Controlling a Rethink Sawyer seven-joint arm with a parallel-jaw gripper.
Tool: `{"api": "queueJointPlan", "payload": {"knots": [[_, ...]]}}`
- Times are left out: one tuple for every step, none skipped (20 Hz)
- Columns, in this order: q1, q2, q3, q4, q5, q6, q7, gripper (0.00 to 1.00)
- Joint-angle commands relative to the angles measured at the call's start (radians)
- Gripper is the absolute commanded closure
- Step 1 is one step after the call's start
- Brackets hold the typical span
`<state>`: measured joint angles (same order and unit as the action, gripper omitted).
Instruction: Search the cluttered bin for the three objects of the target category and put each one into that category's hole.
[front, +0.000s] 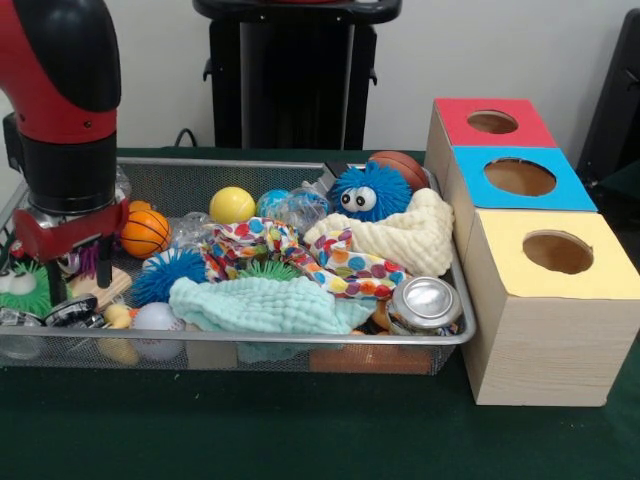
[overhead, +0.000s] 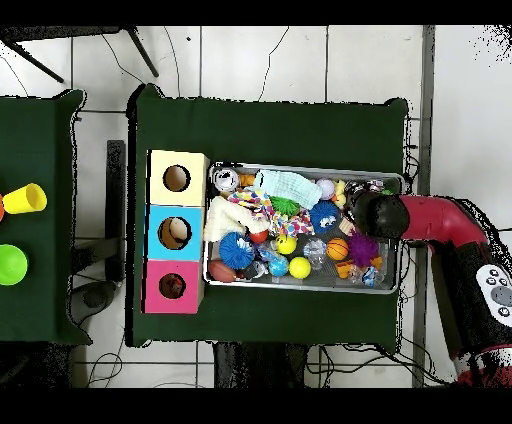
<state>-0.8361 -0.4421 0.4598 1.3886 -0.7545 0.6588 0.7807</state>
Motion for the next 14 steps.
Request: {"api": "queueJointPlan", "payload": {"knots": [[0.042,-0.049,-0.06,-0.035,0.0,0.147,0.01,0.0],[0.041,-0.049,-0.06,-0.032,0.003,0.144,0.008,0.0],[0.043,-0.05,-0.061,-0.028,0.009,0.145,0.015,0.0],[0.045,-0.052,-0.062,-0.025,0.015,0.147,0.021,0.0],[0.044,-0.05,-0.056,-0.018,0.022,0.14,0.023,0.0],[0.046,-0.052,-0.057,-0.015,0.026,0.141,0.026,0.0],[0.047,-0.051,-0.051,-0.009,0.036,0.136,0.031,0.0],[0.045,-0.053,-0.046,-0.001,0.045,0.133,0.031,0.0],[0.049,-0.054,-0.041,0.006,0.056,0.135,0.037,0.0],[0.051,-0.057,-0.04,0.012,0.063,0.136,0.039,0.0],[0.056,-0.06,-0.037,0.022,0.074,0.135,0.048,0.0],[0.059,-0.059,-0.037,0.026,0.079,0.132,0.054,0.0],[0.063,-0.057,-0.038,0.03,0.085,0.13,0.061,0.0],[0.065,-0.056,-0.039,0.032,0.09,0.126,0.065,0.0]]}}
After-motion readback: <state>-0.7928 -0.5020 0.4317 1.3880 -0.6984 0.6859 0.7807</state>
